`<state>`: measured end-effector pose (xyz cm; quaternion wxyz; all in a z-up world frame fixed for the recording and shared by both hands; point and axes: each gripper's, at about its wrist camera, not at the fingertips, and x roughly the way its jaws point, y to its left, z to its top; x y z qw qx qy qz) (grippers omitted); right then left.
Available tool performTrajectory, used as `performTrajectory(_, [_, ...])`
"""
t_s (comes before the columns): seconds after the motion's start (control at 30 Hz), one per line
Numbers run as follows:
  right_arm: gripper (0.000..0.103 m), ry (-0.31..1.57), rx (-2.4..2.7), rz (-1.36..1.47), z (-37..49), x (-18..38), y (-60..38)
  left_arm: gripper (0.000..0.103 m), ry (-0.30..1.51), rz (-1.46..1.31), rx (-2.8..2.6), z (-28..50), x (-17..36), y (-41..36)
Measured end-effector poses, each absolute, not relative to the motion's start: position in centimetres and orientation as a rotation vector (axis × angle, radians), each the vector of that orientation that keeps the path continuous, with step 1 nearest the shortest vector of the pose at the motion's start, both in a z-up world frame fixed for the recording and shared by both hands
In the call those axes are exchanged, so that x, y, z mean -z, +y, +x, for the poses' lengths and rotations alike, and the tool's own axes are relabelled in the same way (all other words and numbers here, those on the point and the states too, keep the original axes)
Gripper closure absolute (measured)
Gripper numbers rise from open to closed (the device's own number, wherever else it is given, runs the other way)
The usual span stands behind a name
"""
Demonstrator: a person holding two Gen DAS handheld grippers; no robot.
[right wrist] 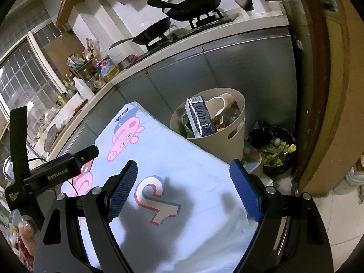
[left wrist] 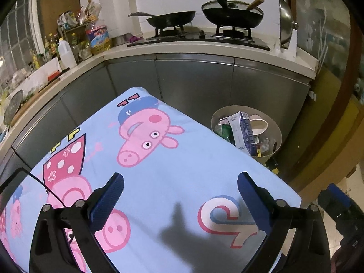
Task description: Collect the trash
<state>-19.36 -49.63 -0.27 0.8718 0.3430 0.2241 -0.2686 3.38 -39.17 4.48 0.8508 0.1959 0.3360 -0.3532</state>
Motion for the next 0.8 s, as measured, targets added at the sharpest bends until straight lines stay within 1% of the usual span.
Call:
performTrajectory(0.37, [0.021,0.475,0.543,0.713,-19.0,0.3,-49.3,0.004,0.694,0.421,0.686,3.3,-4.6,-38.5])
performTrajectory(0.8, [0.021,0.480,0.533,0.704,-18.4,0.1,-49.1,0.004,0.736,0.391,0.684,4.2,-4.6,-37.8])
